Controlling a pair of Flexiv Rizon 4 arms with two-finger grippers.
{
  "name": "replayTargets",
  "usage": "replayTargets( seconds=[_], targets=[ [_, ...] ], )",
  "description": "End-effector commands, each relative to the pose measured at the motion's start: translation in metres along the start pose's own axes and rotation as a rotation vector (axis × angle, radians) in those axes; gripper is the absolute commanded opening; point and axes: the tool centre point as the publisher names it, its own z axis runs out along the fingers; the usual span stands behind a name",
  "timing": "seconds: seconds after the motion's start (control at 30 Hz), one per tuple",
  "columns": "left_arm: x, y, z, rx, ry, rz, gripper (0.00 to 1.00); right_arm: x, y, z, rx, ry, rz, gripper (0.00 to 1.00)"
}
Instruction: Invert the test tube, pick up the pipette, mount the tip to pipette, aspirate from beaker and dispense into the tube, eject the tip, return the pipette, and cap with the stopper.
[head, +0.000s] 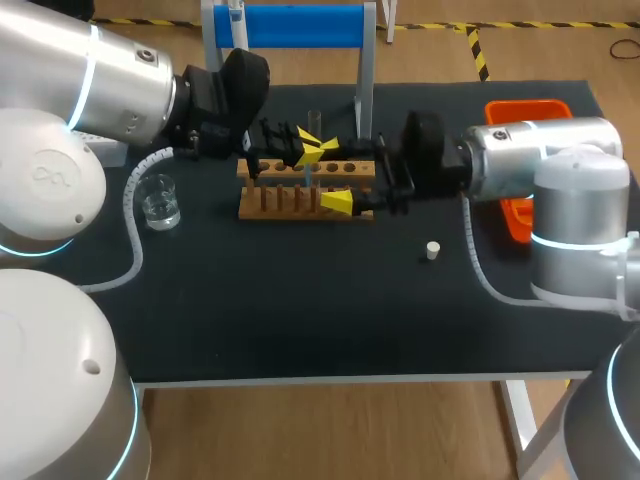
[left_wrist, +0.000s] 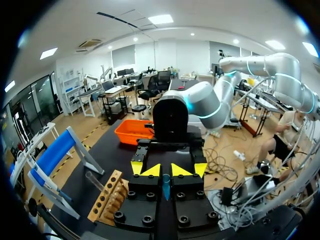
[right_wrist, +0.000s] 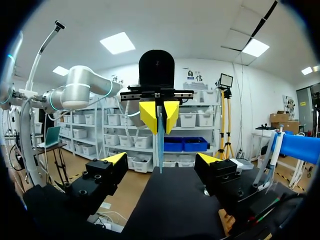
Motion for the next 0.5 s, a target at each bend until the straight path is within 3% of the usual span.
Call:
replayTargets(
  seconds=[0.03,0.5],
  targets=[
    [0.0,-0.001,0.0,-0.004,0.002,-0.001,0.0,-0.005,0.002,0.007,0.001,0.009,0.0,0.85],
    [0.0,-0.001,0.0,-0.004,0.002,-0.001,0.0,-0.011,0.006,0.019,0.027,0.019,-0.003,0.78]
  ],
)
